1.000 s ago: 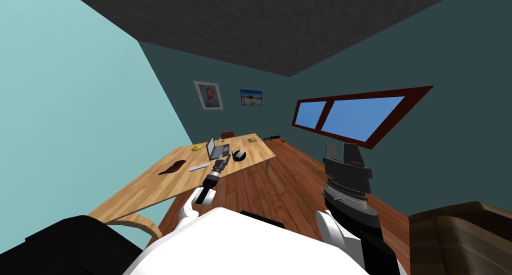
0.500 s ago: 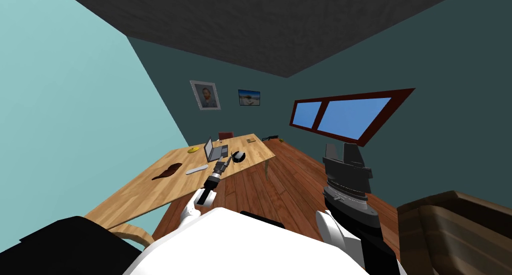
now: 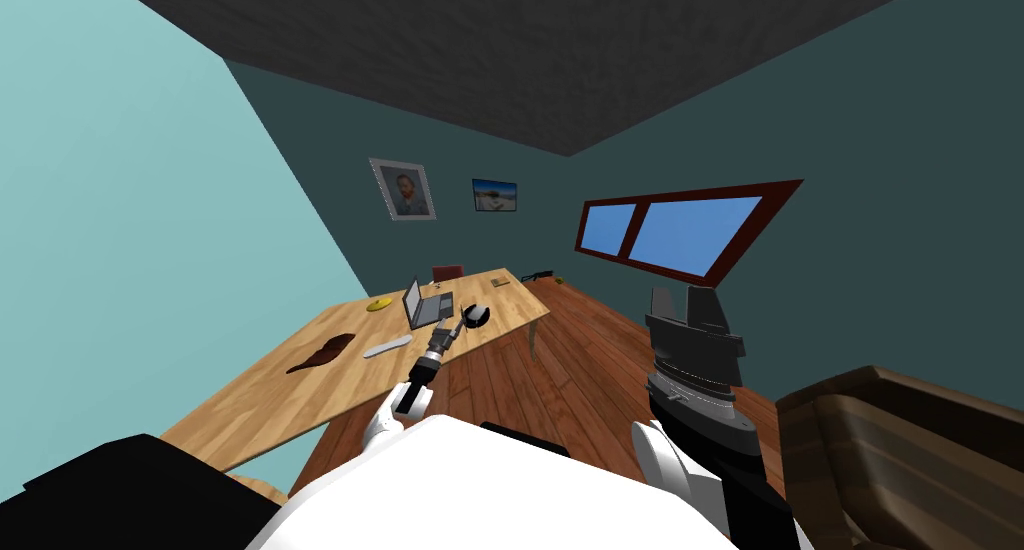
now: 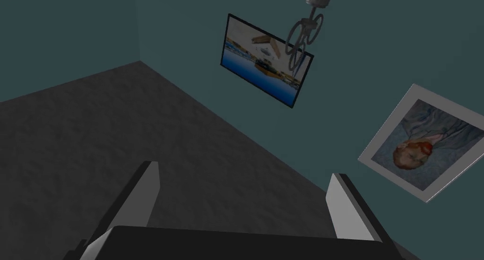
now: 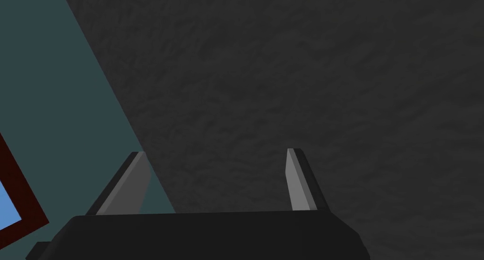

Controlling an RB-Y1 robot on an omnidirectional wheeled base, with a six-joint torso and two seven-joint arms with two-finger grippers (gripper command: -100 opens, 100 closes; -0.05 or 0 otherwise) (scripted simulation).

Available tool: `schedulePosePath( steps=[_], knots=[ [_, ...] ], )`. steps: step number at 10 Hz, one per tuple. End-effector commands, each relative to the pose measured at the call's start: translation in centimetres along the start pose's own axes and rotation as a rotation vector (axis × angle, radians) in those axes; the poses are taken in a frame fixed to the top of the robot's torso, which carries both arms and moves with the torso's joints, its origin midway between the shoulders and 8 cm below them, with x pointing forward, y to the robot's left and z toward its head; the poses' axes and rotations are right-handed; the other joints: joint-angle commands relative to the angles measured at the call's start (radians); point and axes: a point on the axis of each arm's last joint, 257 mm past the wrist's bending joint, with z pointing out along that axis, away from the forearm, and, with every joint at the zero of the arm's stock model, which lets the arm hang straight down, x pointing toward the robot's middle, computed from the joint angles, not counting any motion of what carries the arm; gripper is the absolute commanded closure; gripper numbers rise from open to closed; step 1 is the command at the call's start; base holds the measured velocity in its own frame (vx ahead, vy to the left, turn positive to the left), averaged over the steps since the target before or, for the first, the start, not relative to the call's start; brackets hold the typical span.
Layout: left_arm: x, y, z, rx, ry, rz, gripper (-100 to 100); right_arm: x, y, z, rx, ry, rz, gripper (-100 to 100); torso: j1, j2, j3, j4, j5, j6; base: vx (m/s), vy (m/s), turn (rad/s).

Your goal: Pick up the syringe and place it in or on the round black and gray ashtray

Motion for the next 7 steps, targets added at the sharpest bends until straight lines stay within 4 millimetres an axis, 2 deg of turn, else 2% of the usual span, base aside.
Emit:
schedulePosePath(
  steps=[1,7],
  knots=[
    [0.9,0.2,-0.3,-0.005,0.017,0.013,-100,0.0,0.0,0.0,0.0,0.0,0.0,0,0.0,0.0,0.0,0.0,0.0,0.0,0.027,0.045,-0.055],
    [4.6,0.4,-1.5,-0.014,0.075,0.069,-100,0.0,0.0,0.0,0.0,0.0,0.0,0,0.0,-0.001,0.0,0.0,0.0,0.0,0.029,0.055,-0.071]
  ],
)
